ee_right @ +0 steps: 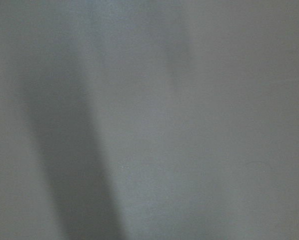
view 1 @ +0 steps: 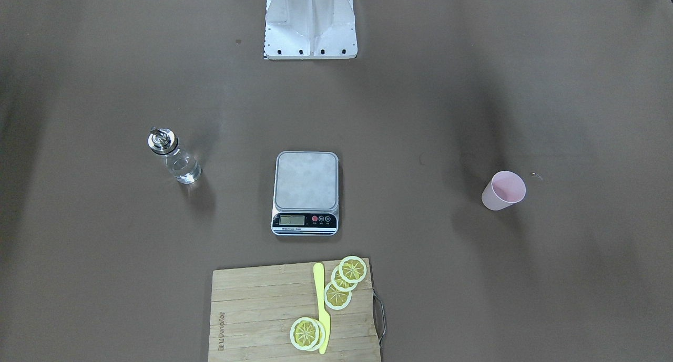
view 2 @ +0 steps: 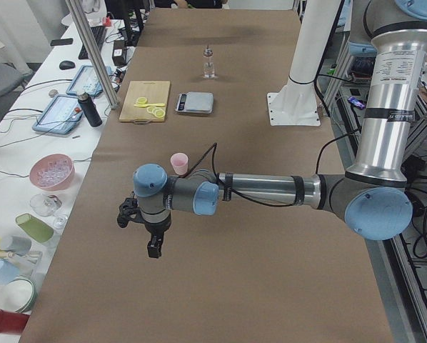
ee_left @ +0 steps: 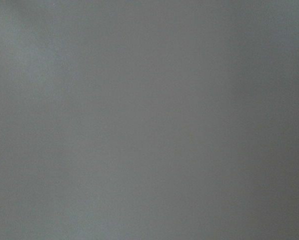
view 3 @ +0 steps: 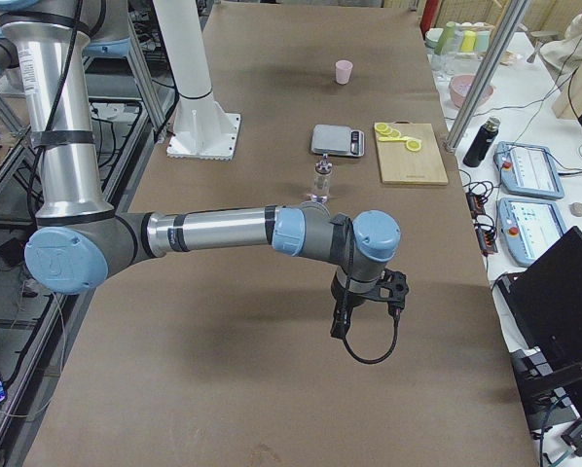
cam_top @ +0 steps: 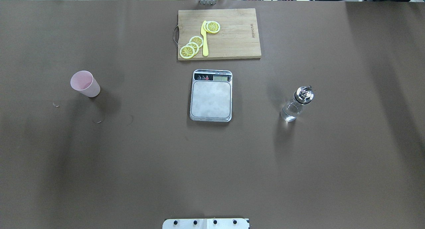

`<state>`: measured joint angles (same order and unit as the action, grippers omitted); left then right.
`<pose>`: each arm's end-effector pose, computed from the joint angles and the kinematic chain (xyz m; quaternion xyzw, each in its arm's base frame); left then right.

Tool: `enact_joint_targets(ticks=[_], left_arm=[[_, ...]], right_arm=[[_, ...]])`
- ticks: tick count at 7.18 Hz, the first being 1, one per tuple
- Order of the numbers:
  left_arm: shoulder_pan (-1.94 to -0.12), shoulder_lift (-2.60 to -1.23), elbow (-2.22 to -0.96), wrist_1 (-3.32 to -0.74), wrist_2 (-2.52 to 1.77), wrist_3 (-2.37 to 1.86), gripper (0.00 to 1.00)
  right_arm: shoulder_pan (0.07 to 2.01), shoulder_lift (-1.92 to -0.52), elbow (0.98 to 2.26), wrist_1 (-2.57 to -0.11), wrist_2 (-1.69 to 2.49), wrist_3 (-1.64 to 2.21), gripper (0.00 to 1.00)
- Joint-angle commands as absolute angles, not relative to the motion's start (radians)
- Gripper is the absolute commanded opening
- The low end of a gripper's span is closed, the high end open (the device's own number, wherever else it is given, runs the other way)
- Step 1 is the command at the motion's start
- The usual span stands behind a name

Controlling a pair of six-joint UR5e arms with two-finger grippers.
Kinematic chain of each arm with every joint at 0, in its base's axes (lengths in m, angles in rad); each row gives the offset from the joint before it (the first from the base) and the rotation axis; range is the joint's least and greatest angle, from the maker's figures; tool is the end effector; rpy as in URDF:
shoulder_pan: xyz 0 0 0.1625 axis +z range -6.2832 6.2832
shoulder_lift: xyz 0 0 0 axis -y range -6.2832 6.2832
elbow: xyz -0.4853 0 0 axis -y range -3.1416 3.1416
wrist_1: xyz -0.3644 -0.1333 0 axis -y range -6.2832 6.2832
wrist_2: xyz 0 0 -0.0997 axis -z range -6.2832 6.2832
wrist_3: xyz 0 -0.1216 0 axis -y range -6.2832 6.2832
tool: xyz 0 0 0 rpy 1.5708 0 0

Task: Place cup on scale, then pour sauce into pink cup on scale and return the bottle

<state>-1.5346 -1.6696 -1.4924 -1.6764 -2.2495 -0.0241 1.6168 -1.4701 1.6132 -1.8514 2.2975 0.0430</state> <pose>-0.0380 -0.5247 0.7194 0.0493 0.3339 0.0267 0.9410 0.0753 -0.4928 0.6971 -0.0637 -0.3547 0.0659 0.9305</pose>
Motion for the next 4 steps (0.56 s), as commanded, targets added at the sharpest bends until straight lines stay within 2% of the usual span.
enact_joint_targets(ticks=[1, 4], left_arm=[[-1.534, -1.672, -1.491, -1.677, -2.249, -0.029, 0.99], [-1.534, -1.677, -1.488, -1.675, -2.247, -0.031, 0.99]], right_arm=[[1.617, -1.468, 1.614, -1.85, 2.298, 0.043, 1.0], [1.617, -1.465, 1.618, -1.851, 2.296, 0.043, 1.0]])
